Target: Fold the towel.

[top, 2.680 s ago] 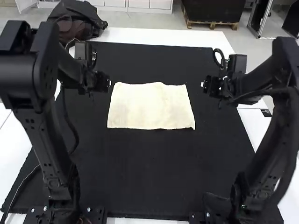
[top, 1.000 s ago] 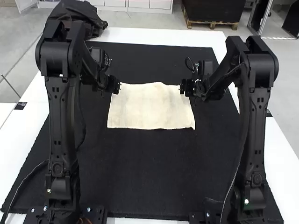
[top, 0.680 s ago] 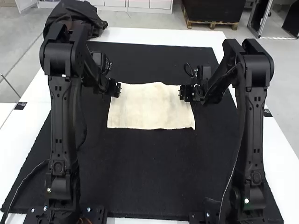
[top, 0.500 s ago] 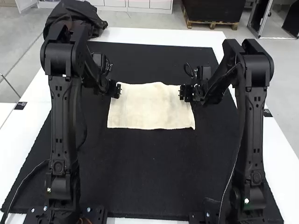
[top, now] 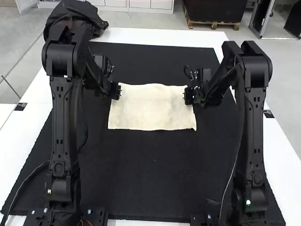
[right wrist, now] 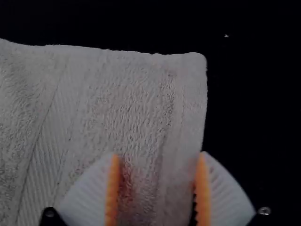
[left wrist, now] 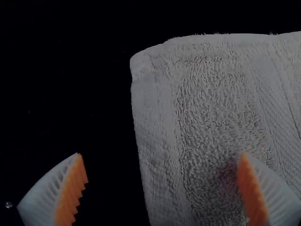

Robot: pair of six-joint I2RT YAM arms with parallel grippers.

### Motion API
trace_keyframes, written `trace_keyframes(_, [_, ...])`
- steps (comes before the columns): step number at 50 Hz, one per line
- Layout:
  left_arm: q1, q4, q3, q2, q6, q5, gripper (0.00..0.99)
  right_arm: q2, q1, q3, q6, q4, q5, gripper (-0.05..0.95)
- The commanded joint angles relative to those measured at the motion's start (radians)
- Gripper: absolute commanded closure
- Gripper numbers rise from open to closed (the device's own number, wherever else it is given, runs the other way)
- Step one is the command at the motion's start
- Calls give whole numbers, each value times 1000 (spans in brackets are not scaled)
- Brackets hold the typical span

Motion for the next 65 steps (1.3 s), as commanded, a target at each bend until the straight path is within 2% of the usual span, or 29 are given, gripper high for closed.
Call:
trace_keyframes(1, [1, 6, 20, 24, 11, -4, 439, 30, 0, 13, -21, -4, -24, 730])
trace_keyframes(9, [0, 60, 2, 24, 11, -4, 875, 42, -1, 19, -24, -6, -33, 693])
trace_keyframes(12, [0, 70, -3, 26, 11, -4, 972, 47, -1, 19, -22, -4, -33, 664])
trace_keyframes(24, [3, 67, -3, 24, 11, -1, 970, 64, -4, 12, -38, 5, 4, 611])
trace_keyframes(25, [3, 67, -4, 24, 9, -1, 970, 65, -7, 7, -32, 17, 8, 630])
trace_keyframes(26, [3, 70, -4, 24, 11, 1, 970, 65, -9, 7, -18, 20, 10, 693])
trace_keyframes(27, [3, 70, -4, 24, 11, 1, 970, 68, -13, 9, -6, 20, 4, 811])
trace_keyframes(30, [3, 70, -4, 26, 11, 7, 970, 77, -24, 9, -1, 22, 2, 856])
trace_keyframes(32, [3, 70, -3, 24, 12, 6, 969, 80, -27, 6, 1, 23, 2, 923])
trace_keyframes(35, [1, 67, -1, 26, 12, 6, 939, 80, -30, 1, -3, 23, -4, 918])
trace_keyframes(39, [4, 70, 2, 26, 9, 7, 790, 79, -30, -10, -4, 34, -4, 920])
trace_keyframes(44, [3, 67, 4, 26, 5, 6, 377, 77, -30, -18, 1, 36, -7, 920])
trace_keyframes(49, [1, 60, 4, 26, 8, 6, 87, 77, -30, -28, 2, 39, -13, 920])
trace_keyframes(52, [0, 54, 2, 26, 9, 6, 39, 77, -30, -33, 2, 39, -13, 920])
trace_keyframes(65, [0, 60, -12, 53, 11, 6, 39, 77, -32, -45, 5, 60, -21, 920])
